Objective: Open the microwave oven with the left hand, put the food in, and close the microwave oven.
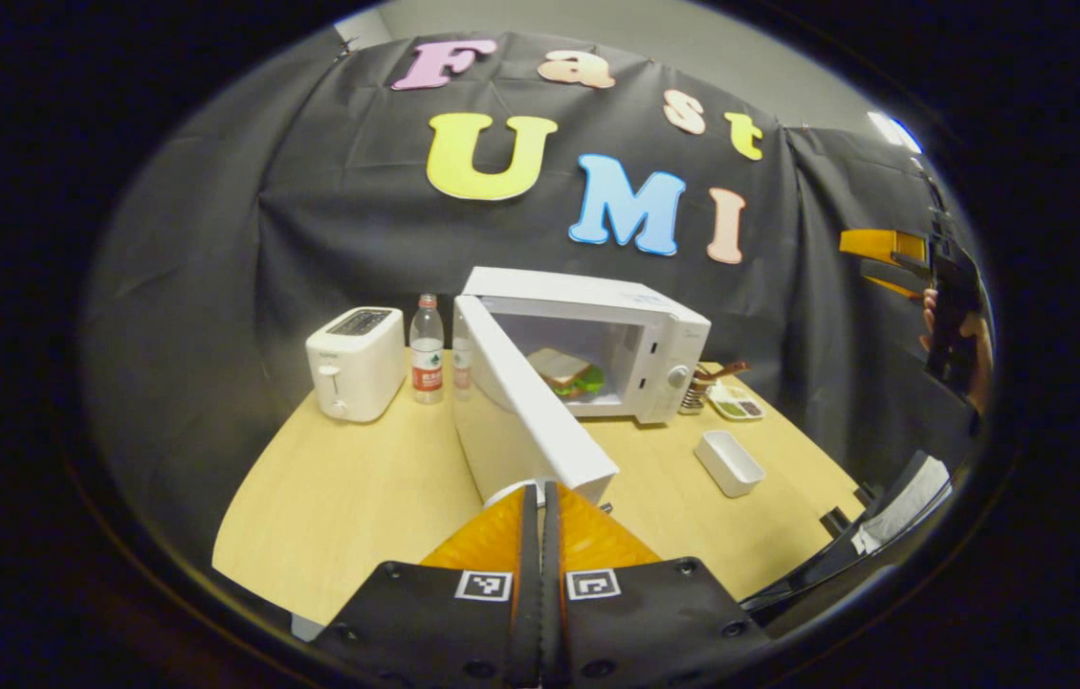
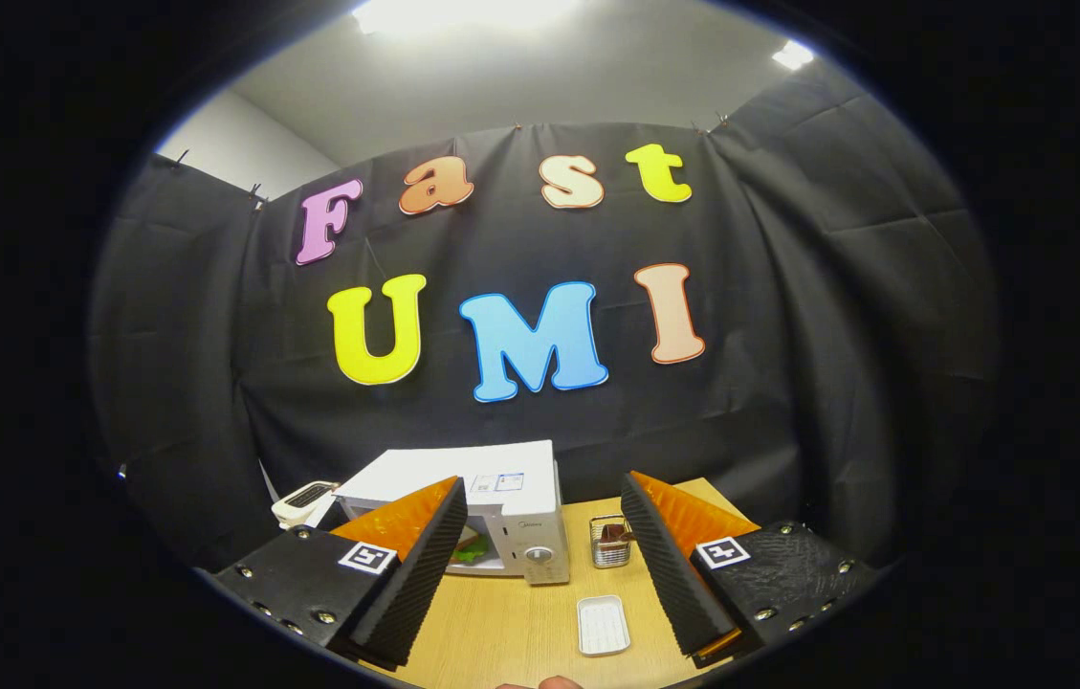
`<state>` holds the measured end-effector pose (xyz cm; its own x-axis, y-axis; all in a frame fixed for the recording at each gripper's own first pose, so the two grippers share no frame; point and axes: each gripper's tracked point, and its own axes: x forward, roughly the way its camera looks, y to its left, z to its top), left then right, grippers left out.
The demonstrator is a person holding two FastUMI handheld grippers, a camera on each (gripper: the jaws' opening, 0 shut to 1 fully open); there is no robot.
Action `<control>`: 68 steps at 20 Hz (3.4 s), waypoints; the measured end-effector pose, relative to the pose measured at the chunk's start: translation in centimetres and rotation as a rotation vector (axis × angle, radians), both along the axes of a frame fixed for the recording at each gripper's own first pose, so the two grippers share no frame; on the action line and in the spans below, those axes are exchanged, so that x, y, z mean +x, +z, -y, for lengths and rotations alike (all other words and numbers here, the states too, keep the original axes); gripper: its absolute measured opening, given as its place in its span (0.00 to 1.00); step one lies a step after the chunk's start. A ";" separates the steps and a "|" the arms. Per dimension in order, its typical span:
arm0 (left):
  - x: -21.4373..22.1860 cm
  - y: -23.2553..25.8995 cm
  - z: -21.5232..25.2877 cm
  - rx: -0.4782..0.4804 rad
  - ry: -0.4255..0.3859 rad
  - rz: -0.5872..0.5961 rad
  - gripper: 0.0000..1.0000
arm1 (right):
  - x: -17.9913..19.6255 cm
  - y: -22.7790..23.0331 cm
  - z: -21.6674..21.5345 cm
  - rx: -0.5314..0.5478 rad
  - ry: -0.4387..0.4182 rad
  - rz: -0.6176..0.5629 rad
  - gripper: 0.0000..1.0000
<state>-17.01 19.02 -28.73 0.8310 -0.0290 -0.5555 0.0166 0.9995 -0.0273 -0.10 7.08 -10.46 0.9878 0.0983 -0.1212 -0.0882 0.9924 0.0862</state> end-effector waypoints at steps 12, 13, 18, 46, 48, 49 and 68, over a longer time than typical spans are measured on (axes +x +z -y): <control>5.8 -1.8 8.9 -0.010 -0.189 -0.031 0.06 | 1.3 0.4 4.0 -0.001 -0.041 -0.003 0.98; 6.4 -1.9 9.5 -0.011 -0.201 -0.032 0.07 | 1.4 0.4 4.6 -0.003 -0.049 -0.001 0.98; 9.6 -2.2 11.8 -0.015 -0.241 -0.026 0.07 | 1.7 0.0 7.5 0.003 -0.096 -0.013 0.98; 25.6 -6.5 19.8 -0.078 -0.215 0.005 0.06 | 7.4 1.1 14.5 -0.026 -0.172 0.001 0.98; 26.4 -6.7 19.9 -0.080 -0.188 0.007 0.07 | 7.8 1.0 14.5 -0.031 -0.166 0.000 0.98; 26.9 -6.6 20.0 -0.082 -0.176 0.011 0.07 | 8.0 1.0 14.5 -0.031 -0.162 -0.001 0.98; 32.6 -7.7 19.9 -0.085 -0.115 0.003 0.05 | 9.0 1.8 13.8 -0.050 -0.117 0.003 0.98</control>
